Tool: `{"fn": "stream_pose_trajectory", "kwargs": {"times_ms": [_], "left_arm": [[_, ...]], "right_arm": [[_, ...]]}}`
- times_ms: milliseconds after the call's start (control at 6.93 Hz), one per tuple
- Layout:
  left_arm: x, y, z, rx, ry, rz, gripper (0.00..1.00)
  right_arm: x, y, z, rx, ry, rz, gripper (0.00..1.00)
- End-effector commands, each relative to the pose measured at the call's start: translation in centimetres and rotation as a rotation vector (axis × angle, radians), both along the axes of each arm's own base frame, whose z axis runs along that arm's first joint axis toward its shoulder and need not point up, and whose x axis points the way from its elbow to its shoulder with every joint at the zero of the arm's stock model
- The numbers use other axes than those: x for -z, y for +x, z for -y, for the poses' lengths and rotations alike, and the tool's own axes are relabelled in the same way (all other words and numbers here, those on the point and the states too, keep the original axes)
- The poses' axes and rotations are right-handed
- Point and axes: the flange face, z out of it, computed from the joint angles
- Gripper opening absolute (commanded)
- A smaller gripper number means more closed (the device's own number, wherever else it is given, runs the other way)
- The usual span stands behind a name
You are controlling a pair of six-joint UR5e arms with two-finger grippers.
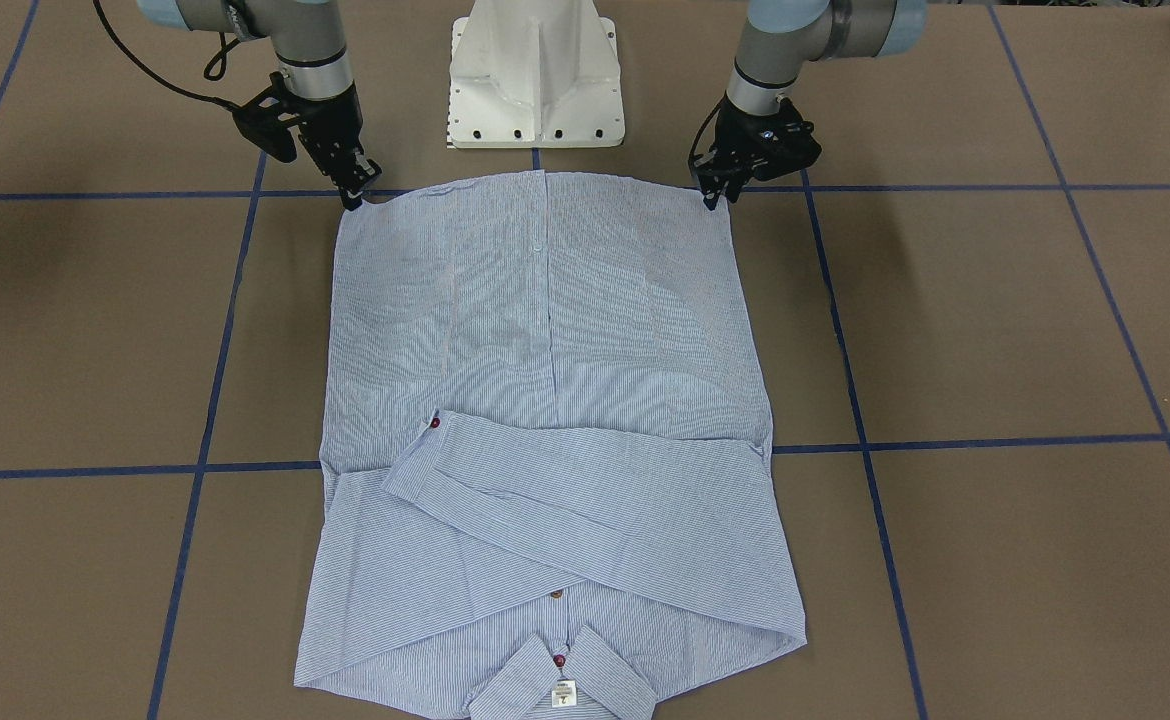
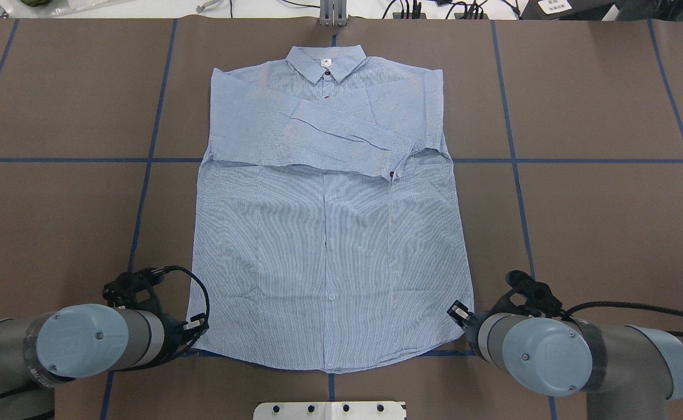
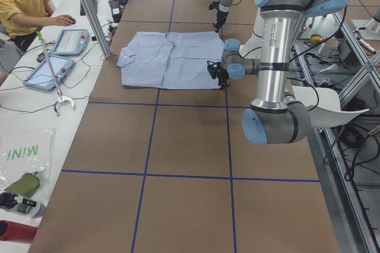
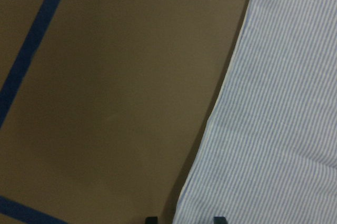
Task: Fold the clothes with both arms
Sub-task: 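Lower both grippers to the hem corners nearest the robot and grasp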
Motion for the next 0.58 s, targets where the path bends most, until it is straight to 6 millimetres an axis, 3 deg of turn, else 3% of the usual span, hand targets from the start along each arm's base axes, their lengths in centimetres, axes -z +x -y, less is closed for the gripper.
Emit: {"fn": "stream_pose_trajectory", "kwargs": {"times_ms": [0,289,433], "left_arm": [[0.2,-0.1,0.0,-0.001,-0.002,-0.003,0.0],[0.5,-2.0,-0.4,-0.001,-0.004,-0.011,0.0],[1.2,-4.8,-1.1,-0.003,-0.003,-0.025,0.0]], "right_arm": [[0.1,0.0,0.0,0.0,0.0,0.002,0.0],[1.2,0.6,-0.1,-0.001,0.003,0.025,0.0],[1.3,0.6,-0.6,0.009,0.001,0.019,0.0]]}}
